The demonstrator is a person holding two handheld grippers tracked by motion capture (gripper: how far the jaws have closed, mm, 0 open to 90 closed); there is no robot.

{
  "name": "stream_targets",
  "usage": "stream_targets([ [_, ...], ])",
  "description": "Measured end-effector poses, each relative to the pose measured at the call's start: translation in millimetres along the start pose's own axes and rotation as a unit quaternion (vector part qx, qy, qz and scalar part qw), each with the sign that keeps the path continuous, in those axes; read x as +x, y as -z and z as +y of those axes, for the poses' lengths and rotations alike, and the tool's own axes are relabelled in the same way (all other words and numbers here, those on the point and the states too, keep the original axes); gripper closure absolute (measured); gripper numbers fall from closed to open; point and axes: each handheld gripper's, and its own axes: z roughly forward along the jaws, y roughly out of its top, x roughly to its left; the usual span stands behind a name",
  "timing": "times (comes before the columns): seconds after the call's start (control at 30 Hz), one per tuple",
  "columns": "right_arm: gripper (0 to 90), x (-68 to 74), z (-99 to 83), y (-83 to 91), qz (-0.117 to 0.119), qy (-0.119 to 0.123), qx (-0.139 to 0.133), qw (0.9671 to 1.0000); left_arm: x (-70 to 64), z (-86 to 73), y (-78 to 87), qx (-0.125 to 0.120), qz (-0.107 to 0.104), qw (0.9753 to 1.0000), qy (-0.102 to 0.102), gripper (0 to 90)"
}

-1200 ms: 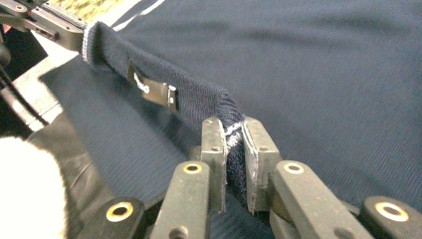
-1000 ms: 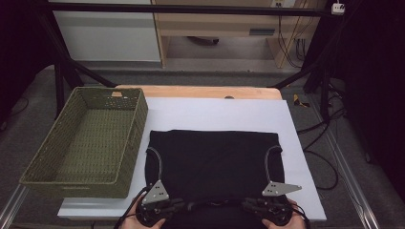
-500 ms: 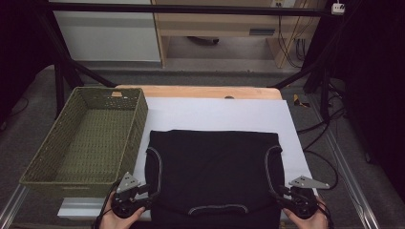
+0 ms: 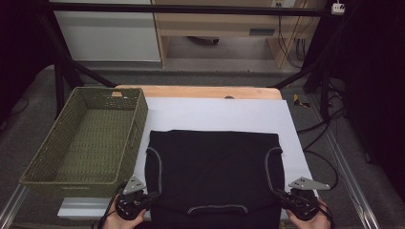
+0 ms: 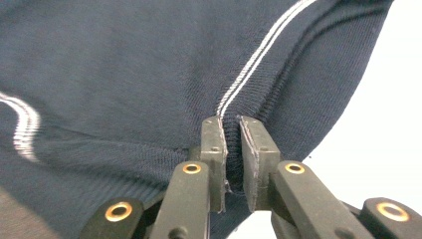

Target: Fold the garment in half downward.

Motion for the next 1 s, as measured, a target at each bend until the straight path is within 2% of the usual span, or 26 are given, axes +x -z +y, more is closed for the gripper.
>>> stream_targets([
  [0.17,82.5,10.5,1.1,26.2,0.024,-0.010,-0.014,0.9996,2.4,4.9,21.8,-0.031,-0.013,0.9994,0.005,85.0],
  [0.27,82.4,15.6,-1.9,37.3,0.028,-0.009,-0.003,0.9996,0.1,0.7,26.9,-0.020,-0.020,0.9996,0.006,85.0],
  [0.33,82.1,16.8,-8.7,36.0,0.024,-0.012,0.013,0.9996,-0.6,-4.6,27.0,-0.010,-0.024,0.9996,0.007,85.0],
  [0.4,80.3,15.0,-17.9,27.5,0.025,-0.020,0.036,0.9989,-1.5,-8.5,22.1,0.000,-0.011,0.9999,0.000,84.2],
  [0.43,77.9,14.0,-22.1,21.7,0.026,-0.019,0.045,0.9985,-1.7,-10.0,18.7,0.003,-0.006,1.0000,-0.005,83.2],
  [0.5,68.7,13.9,-27.1,14.3,0.020,-0.006,0.042,0.9989,-2.2,-11.3,12.5,0.014,-0.004,0.9999,-0.006,78.5],
  [0.57,53.9,13.5,-27.2,13.8,0.024,0.006,0.021,0.9995,-2.7,-10.6,10.6,0.008,-0.001,0.9999,-0.012,69.7],
  [0.7,36.2,6.2,-19.2,16.6,0.030,0.008,-0.043,0.9986,-1.2,-5.9,13.0,-0.024,-0.009,0.9995,-0.016,53.0],
  [0.83,29.6,-3.4,-6.9,9.2,0.043,0.004,-0.093,0.9948,1.6,2.5,10.0,-0.046,-0.020,0.9984,-0.027,37.7],
  [1.0,21.9,-11.3,12.0,-2.3,0.060,0.016,-0.119,0.9909,7.1,15.7,0.8,-0.059,-0.027,0.9974,-0.031,25.1],
])
